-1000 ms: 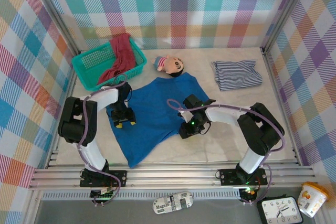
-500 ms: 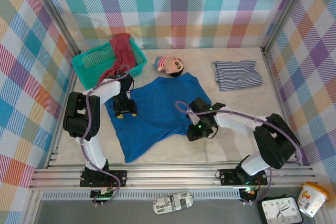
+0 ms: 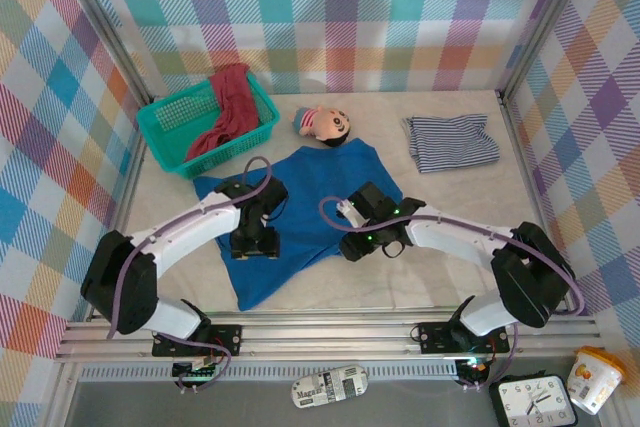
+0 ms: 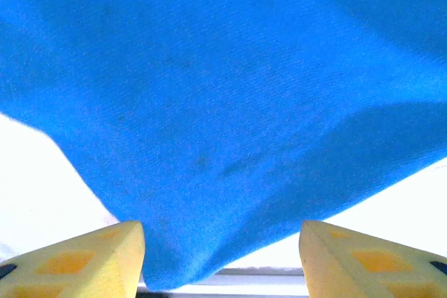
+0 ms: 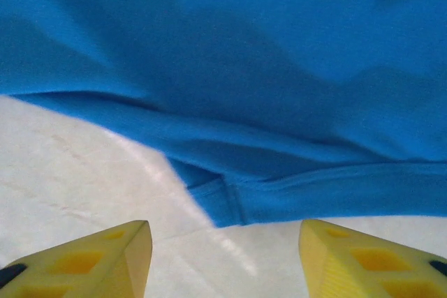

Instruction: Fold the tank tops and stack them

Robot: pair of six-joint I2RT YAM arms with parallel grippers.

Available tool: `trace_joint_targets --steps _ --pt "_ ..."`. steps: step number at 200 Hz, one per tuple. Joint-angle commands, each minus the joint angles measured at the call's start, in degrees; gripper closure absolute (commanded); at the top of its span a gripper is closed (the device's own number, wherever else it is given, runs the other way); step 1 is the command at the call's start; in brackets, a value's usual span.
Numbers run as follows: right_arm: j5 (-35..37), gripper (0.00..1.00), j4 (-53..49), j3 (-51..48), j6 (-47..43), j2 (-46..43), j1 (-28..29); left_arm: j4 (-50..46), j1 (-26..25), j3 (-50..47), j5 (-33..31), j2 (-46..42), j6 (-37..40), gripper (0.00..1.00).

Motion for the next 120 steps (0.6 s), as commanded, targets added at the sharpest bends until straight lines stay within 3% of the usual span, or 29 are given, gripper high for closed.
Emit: trace_joint_targets --steps 1,43,88,120 --pt "5.2 0.40 0.3 2.9 -6.5 1.2 -2.5 0.3 -4.2 -3.1 -1.3 -2.1 -7.4 0.40" --pt "-2.2 0.37 -0.9 2.4 0.3 -1.0 -12.6 1.4 -12.5 -7.7 -1.7 -1.8 -12.5 0.38" --pt "-5.4 0.36 2.7 2.4 2.1 0.0 -16.3 10.9 -12.8 -14.8 1.4 -1.1 -15.0 0.39" --pt "-8.6 0.38 4.9 7.0 2.7 7.4 -16.7 6.6 -12.9 -15.8 0.4 2.1 -15.4 0.46"
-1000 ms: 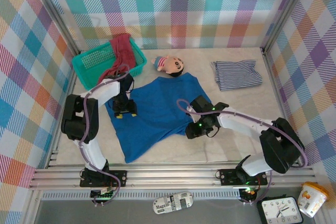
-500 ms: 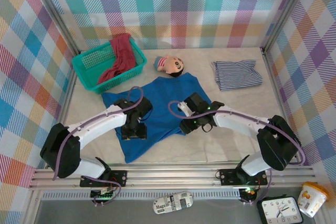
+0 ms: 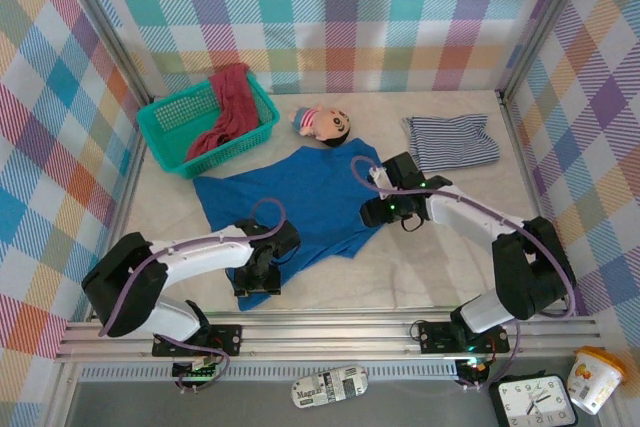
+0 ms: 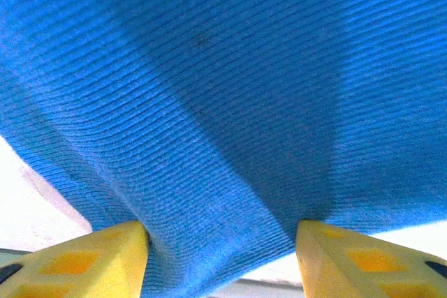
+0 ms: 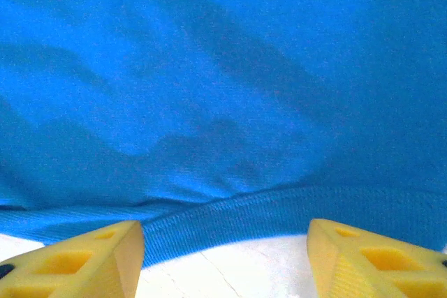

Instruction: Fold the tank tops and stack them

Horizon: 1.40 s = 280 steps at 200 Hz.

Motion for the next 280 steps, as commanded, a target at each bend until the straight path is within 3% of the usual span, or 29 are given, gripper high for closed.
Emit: trace_joint_targets --steps 1,33,60,113,162,214,234,255,280 --pt "-4.4 0.38 2.9 4.0 1.8 5.9 -0.7 -1.6 -0.6 -1.0 -0.2 1.2 -1.9 0.46" --pt "-6.5 0.43 -1.2 8.7 5.2 13.9 -1.7 -6.0 -0.6 0.1 -2.2 -2.7 -2.3 0.47" --pt "-7.5 0.43 -2.4 5.9 7.8 14.3 -1.7 -6.8 0.0 5.4 -1.4 -5.3 0.7 0.42" --pt "-3.4 0.43 -6.3 -5.0 18.1 9.4 -1.7 3.5 9.1 7.4 -4.8 1.3 6.0 0.42" --pt "0.5 0.43 -13.1 -10.3 26.8 2.6 -1.9 6.7 4.9 7.9 2.8 11.2 7.8 0.42" --pt "4.0 0.42 -22.8 -15.6 34.0 -8.3 -4.9 6.3 1.0 1.1 8.7 8.9 6.9 0.43" --pt "4.0 0.42 -24.0 -17.8 34.9 -14.1 -6.6 6.2 0.3 1.1 11.1 6.2 8.0 0.43" --pt "4.0 0.41 -24.9 -13.6 33.5 -16.8 -7.0 1.3 1.2 5.6 8.9 5.4 10.8 0.41" --pt "1.5 0.36 -18.8 -8.0 21.3 -17.9 -7.0 -3.0 5.1 12.9 5.5 4.6 15.0 0.40"
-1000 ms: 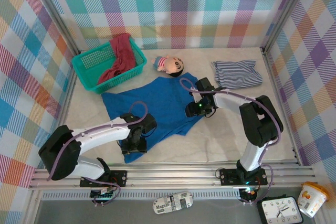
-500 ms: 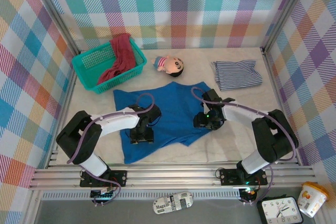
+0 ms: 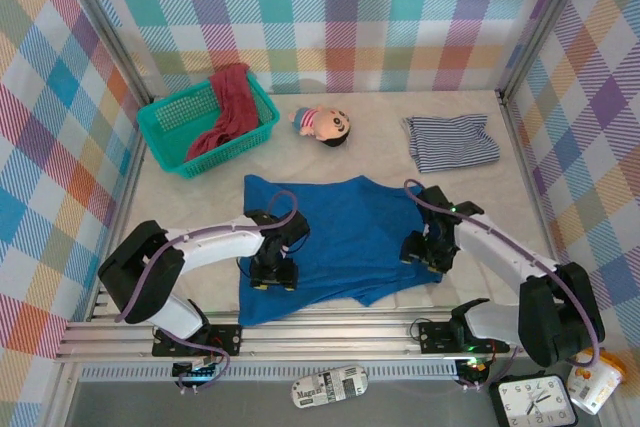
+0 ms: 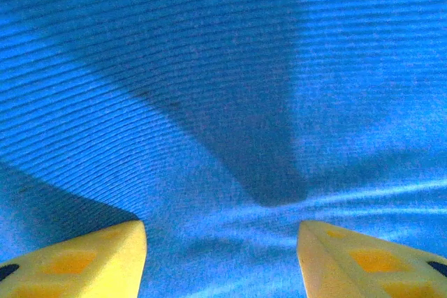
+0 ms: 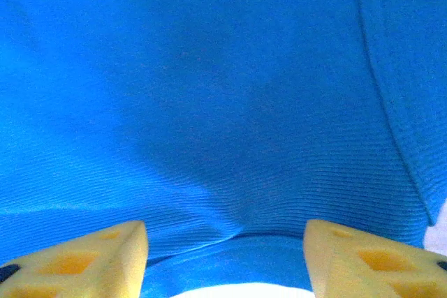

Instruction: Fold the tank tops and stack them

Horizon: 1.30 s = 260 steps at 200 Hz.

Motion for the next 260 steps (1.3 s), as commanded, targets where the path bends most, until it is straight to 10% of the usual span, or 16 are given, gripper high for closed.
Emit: trace_joint_targets --steps 1,49,111,177,260 --pt "-1.7 0.36 4.7 5.7 -9.9 -1.6 -0.1 -6.1 3.2 6.6 -1.8 -0.6 5.2 0.40" --pt "-7.2 0.31 24.3 14.4 -35.9 7.3 -0.1 -2.9 19.6 17.4 -7.6 1.5 15.8 0.39" --pt "-14.4 0.35 22.4 34.8 -58.7 32.8 -1.1 3.3 32.2 31.7 -8.9 16.4 37.2 0.38" --pt "-17.0 0.35 18.8 43.0 -65.3 43.8 -2.9 -1.7 36.4 42.9 -8.2 30.1 59.5 0.40" --pt "-20.9 0.36 17.4 46.6 -63.3 48.5 -3.6 -5.1 38.8 52.9 -7.3 38.5 67.4 0.41"
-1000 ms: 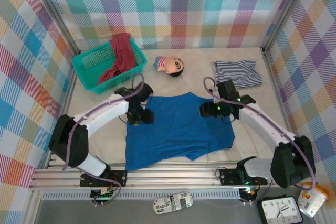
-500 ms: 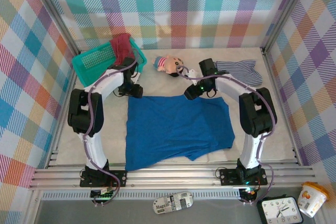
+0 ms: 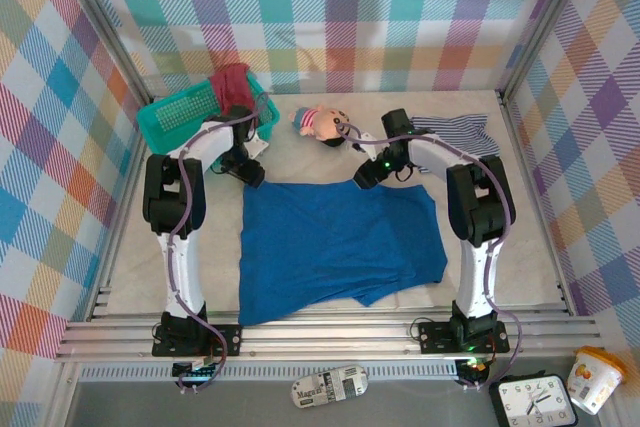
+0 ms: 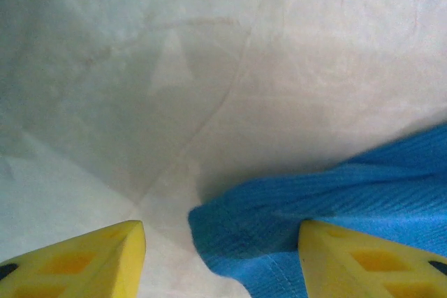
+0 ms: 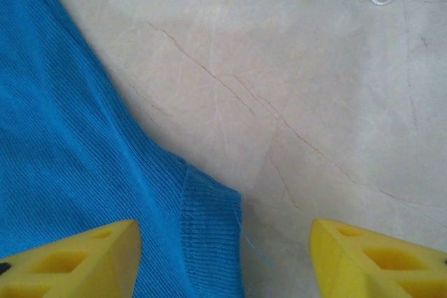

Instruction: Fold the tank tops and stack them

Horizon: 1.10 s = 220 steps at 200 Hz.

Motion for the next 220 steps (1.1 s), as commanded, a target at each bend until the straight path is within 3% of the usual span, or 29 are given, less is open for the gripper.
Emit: trace_joint_targets --steps 1,31,70,130,142,174,200,220 --pt "-4.3 0.36 -1.4 1.9 -0.1 1.4 -0.2 -2.3 0.6 3.3 1.4 2.7 3.3 0.41" --pt "-4.5 0.38 -3.3 4.7 -0.7 3.3 -0.1 -2.0 0.6 4.7 6.6 4.1 3.6 0.43" --pt "-5.8 0.42 -9.4 10.6 -1.8 7.4 -0.1 -2.6 0.6 4.5 7.6 5.2 4.2 0.52" --pt "-5.0 0.47 -12.7 11.8 -3.3 9.3 -0.1 -3.3 0.6 5.2 10.1 4.4 4.0 0.74" --pt "-5.3 0.52 -13.0 12.4 -3.1 9.7 -0.1 -3.5 0.6 5.3 10.2 4.2 4.0 0.79" --pt "-4.6 0.77 -11.8 12.5 -2.8 9.6 -0.1 -3.5 0.6 5.1 10.2 2.8 3.9 0.92" --pt "-4.1 0.86 -9.8 12.2 -2.3 8.0 -0.1 -3.9 0.6 4.6 10.1 0.5 3.7 1.00" --pt "-3.4 0.93 -8.9 11.9 -2.2 7.0 -0.1 -3.5 0.6 2.9 9.2 -2.2 3.7 1.00"
